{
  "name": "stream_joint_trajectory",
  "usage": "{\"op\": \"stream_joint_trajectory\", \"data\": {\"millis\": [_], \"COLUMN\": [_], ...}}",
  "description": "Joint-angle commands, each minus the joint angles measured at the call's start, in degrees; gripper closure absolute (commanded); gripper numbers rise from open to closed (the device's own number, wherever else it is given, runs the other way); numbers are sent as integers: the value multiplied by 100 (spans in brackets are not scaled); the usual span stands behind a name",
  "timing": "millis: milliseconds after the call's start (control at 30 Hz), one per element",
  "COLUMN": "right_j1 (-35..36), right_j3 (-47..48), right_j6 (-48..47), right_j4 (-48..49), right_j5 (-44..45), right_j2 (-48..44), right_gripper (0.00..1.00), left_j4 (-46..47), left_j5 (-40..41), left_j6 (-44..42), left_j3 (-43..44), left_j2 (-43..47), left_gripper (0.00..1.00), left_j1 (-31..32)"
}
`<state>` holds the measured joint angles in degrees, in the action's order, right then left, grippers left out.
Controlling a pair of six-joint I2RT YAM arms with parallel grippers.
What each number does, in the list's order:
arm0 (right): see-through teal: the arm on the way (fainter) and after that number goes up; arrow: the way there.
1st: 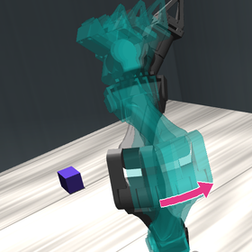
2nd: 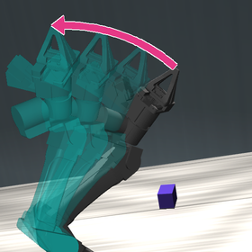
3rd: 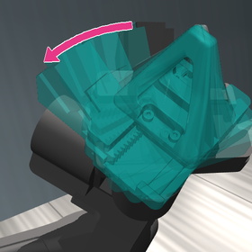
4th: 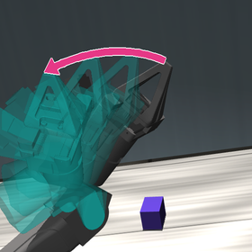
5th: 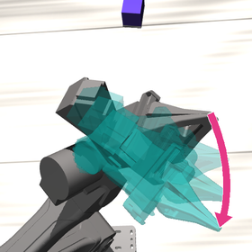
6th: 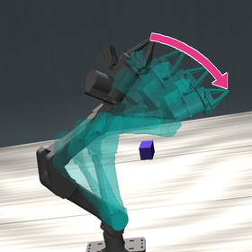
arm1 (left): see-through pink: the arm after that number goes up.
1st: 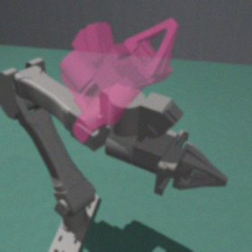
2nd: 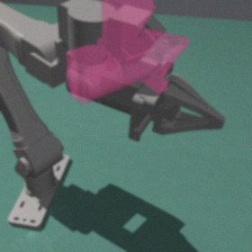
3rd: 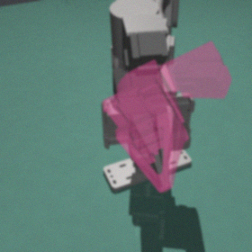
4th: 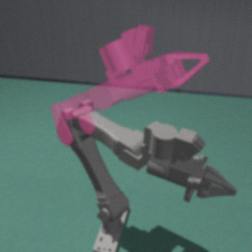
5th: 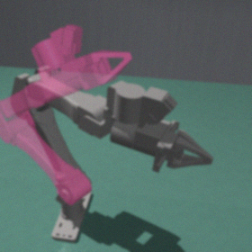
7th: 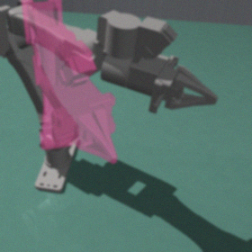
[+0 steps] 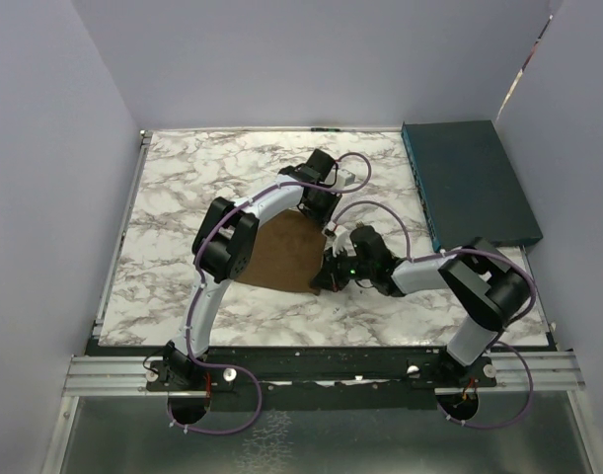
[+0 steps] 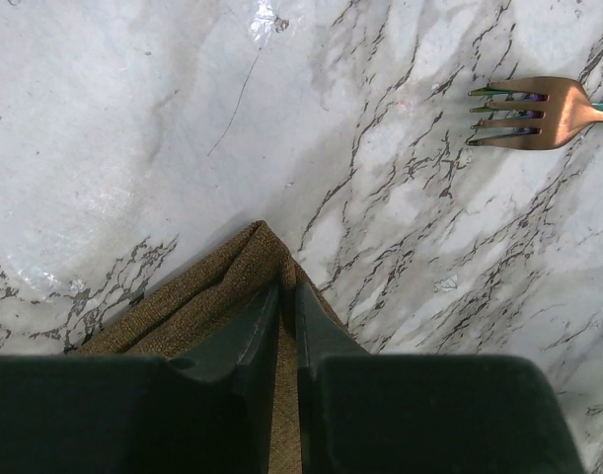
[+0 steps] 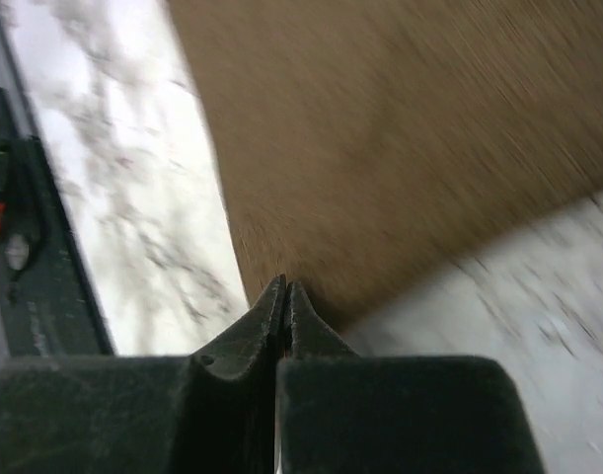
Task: Fold the napkin into a case and place the utensils inside
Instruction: Smooth out the napkin at the center of the board.
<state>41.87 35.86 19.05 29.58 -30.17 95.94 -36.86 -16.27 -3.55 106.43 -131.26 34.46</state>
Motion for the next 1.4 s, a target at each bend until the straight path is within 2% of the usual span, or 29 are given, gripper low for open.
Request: {"op": "stream_joint_trajectory", "data": {"millis": [0,167,233,467,633,667,700,733,767,900,1033,1133,1200,1267,1367], "right_j1": [-345,-459,-476,-517,-522,-522,-522,-522,-522,-522,-521,-522,-522,-523,-539], "right_j3": [-362,-506,-535,-579,-547,-545,-545,-537,-522,-491,-518,-428,-320,-175,-2], "right_j6": [229,395,430,433,453,472,503,530,546,598,613,508,391,285,102], "right_j4": [80,223,260,169,171,204,261,281,293,306,360,192,13,-198,-425], "right_j5": [-246,-613,-647,-766,-780,-787,-797,-801,-810,-884,-954,-937,-874,-853,-912], "right_j2": [454,828,819,785,752,744,734,726,724,697,495,92,-169,-368,-628], "right_gripper": [99,99,99,99,100,99,99,99,99,99,99,94,89,86,82], "left_j4": [-108,-106,-109,-257,-429,-458,-476,-494,-512,-836,-861,-537,5,188,594], "left_j5": [24,-6,-5,63,91,89,82,81,101,-148,-474,-442,-64,164,-353], "left_j6": [-80,-71,-75,-67,-34,-24,-4,9,31,7,-93,-17,318,185,-402], "left_j3": [4,97,144,525,1062,1149,1214,1270,1319,1693,1591,1544,1246,780,-205], "left_j2": [-351,-361,-358,-169,89,163,261,367,466,689,887,1355,1806,2141,2327], "left_gripper": [87,87,83,56,42,36,24,5,1,1,1,1,1,1,1], "left_j1": [-27,-67,-95,-211,-440,-497,-560,-630,-701,-1033,-1344,-1512,-1538,-1539,-1543]}}
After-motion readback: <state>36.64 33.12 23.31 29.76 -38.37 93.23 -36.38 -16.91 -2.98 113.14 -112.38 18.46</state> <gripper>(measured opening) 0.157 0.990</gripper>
